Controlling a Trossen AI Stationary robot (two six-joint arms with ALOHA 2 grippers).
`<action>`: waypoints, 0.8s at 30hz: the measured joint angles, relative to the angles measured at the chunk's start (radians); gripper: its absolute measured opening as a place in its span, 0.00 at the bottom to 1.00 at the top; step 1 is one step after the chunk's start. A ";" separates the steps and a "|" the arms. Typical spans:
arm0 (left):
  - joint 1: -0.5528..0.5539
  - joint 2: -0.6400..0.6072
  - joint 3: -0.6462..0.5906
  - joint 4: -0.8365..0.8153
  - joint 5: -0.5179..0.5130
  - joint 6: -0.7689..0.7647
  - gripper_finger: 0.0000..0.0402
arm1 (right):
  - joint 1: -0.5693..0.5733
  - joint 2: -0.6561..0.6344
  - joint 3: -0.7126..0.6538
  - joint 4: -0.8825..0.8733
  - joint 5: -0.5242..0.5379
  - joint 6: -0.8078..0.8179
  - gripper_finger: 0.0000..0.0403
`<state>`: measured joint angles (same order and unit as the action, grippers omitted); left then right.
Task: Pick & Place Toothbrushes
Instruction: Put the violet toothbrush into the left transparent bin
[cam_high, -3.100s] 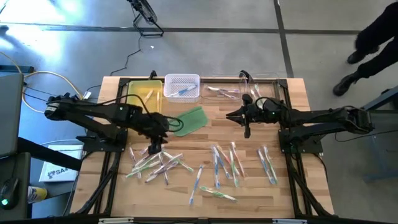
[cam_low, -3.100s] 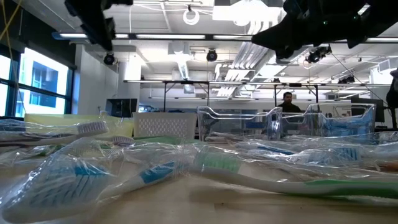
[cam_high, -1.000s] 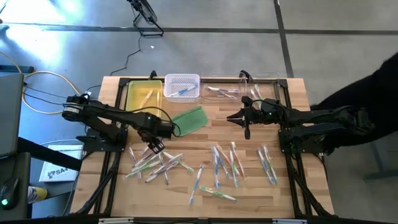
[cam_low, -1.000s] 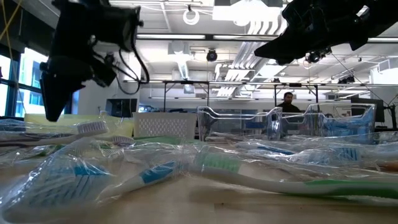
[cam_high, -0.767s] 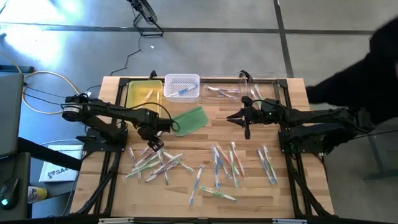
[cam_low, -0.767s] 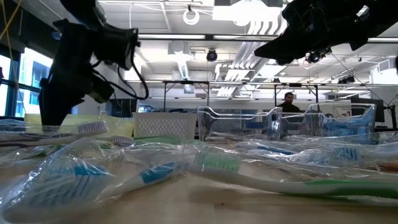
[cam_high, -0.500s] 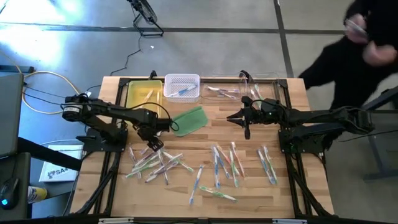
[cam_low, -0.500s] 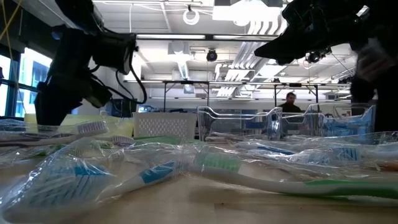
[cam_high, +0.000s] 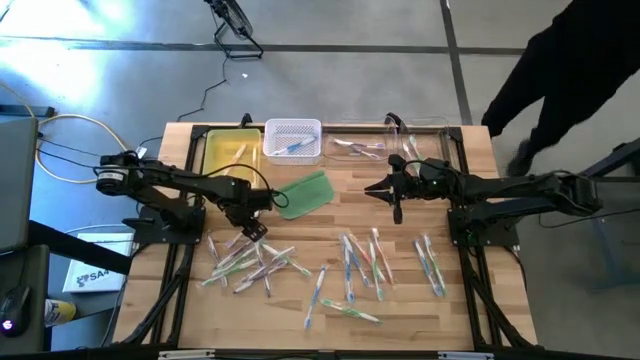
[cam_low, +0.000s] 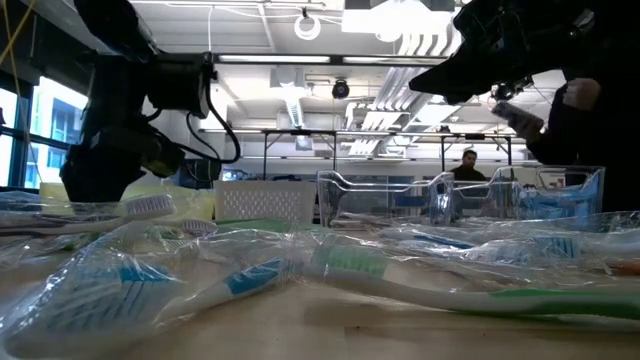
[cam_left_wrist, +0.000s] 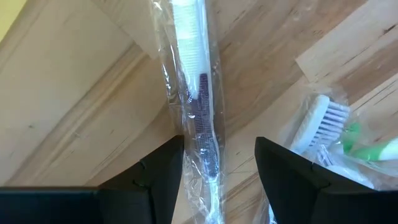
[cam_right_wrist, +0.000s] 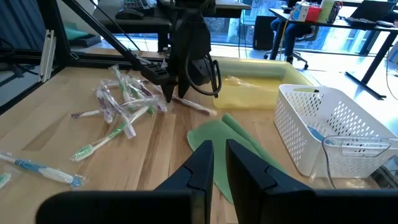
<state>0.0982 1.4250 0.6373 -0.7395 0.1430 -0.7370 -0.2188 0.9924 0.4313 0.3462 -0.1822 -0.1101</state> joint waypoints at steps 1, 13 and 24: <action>0.000 0.001 0.000 0.000 0.000 0.000 0.49 | 0.000 0.000 0.000 0.000 0.000 0.000 0.09; 0.000 0.002 -0.003 0.007 -0.006 -0.052 0.27 | 0.000 0.000 0.000 0.000 0.000 0.000 0.09; -0.001 0.008 0.090 -0.115 0.000 -0.025 0.02 | 0.000 0.000 0.000 0.000 0.000 0.000 0.09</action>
<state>0.0971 1.4334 0.7274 -0.8549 0.1434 -0.7620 -0.2188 0.9924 0.4316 0.3462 -0.1822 -0.1101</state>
